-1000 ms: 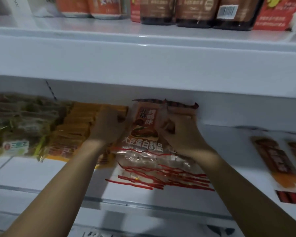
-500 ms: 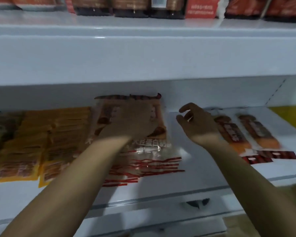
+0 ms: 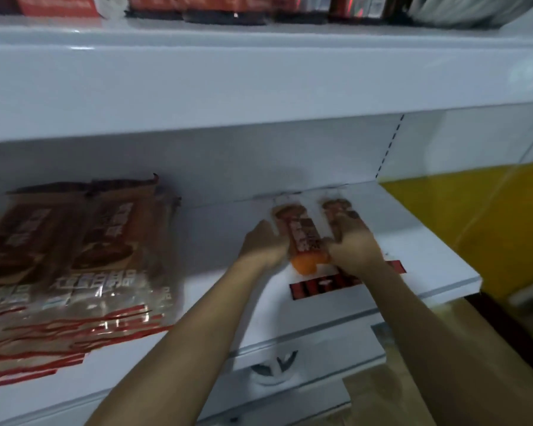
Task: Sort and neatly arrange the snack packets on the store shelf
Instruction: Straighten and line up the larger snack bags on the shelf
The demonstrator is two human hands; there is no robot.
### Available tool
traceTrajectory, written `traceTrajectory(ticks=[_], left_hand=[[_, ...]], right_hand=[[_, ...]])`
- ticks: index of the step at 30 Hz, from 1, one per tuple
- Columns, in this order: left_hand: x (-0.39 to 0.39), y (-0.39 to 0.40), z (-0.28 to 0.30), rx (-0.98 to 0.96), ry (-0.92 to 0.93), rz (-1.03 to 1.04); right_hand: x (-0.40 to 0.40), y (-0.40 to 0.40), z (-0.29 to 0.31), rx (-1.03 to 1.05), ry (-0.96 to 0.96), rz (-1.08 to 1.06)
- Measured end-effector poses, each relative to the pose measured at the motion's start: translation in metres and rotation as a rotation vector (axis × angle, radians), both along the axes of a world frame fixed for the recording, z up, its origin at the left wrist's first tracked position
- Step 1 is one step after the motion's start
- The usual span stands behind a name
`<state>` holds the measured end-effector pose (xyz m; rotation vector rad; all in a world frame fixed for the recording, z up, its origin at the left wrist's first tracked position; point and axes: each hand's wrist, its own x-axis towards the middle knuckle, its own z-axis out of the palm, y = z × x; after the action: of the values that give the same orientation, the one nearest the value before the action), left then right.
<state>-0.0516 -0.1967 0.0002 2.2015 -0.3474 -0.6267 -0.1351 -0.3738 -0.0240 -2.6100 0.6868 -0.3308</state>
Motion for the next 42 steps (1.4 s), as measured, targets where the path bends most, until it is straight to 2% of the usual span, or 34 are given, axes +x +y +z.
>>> traceTrajectory(ticks=[2, 6, 8, 10, 12, 14, 17, 20, 24, 26, 28, 30, 31, 32, 33, 35, 38, 39, 40, 42], left_hand=[[0.001, -0.013, -0.013, -0.056, 0.010, 0.112], [0.000, -0.022, -0.032, -0.228, 0.036, 0.267], [-0.002, -0.020, -0.039, -0.309, 0.009, 0.347], [-0.001, -0.010, -0.038, -0.283, -0.085, 0.375], [0.002, 0.004, -0.026, -0.268, -0.099, 0.310], [0.006, 0.018, -0.008, -0.211, -0.143, 0.103], [0.017, 0.028, 0.022, 0.008, -0.351, -0.203], [0.026, 0.028, 0.048, 0.079, -0.480, -0.314], [0.026, 0.029, 0.064, 0.079, -0.538, -0.379], [0.026, 0.032, 0.066, 0.118, -0.636, -0.323], [0.030, 0.042, 0.062, 0.139, -0.867, -0.150], [0.031, 0.057, 0.056, 0.069, -1.151, 0.080], [0.028, 0.063, 0.051, -0.021, -1.229, 0.208], [0.023, 0.067, 0.043, -0.132, -1.207, 0.336], [0.015, 0.066, 0.036, -0.242, -1.093, 0.442], [-0.002, 0.054, 0.022, -0.418, -0.739, 0.569], [-0.025, 0.038, 0.014, -0.538, -0.226, 0.577], [-0.032, 0.035, 0.017, -0.545, -0.107, 0.541], [-0.034, 0.036, 0.018, -0.537, -0.056, 0.491], [-0.035, 0.040, 0.017, -0.482, -0.099, 0.443]], right_hand=[[-0.004, -0.003, -0.009, -0.007, -0.097, 0.018], [-0.013, -0.004, -0.028, -0.182, -0.376, 0.126], [-0.014, -0.006, -0.028, -0.148, -0.396, 0.151], [-0.011, -0.013, -0.026, -0.047, -0.381, 0.165], [-0.001, -0.019, -0.016, -0.063, -0.392, 0.213], [0.011, -0.023, 0.003, -0.176, -0.347, 0.337], [0.021, -0.023, 0.046, -0.189, -0.024, 0.634], [0.041, -0.023, 0.068, -0.209, 0.143, 0.756], [0.066, -0.016, 0.069, -0.312, 0.185, 0.882], [0.071, -0.014, 0.072, -0.189, 0.158, 0.872], [0.073, -0.015, 0.075, -0.033, 0.109, 0.833], [0.076, -0.020, 0.078, 0.065, 0.043, 0.743], [0.076, -0.023, 0.077, 0.153, 0.011, 0.690], [0.075, -0.026, 0.076, 0.286, -0.016, 0.636], [0.071, -0.027, 0.074, 0.452, -0.037, 0.588], [0.058, -0.024, 0.073, 0.734, -0.069, 0.514], [0.036, -0.009, 0.070, 0.941, -0.074, 0.409], [0.030, -0.004, 0.067, 0.999, -0.077, 0.371], [0.024, 0.001, 0.062, 1.043, -0.090, 0.344], [0.016, 0.012, 0.053, 1.085, -0.129, 0.319]])
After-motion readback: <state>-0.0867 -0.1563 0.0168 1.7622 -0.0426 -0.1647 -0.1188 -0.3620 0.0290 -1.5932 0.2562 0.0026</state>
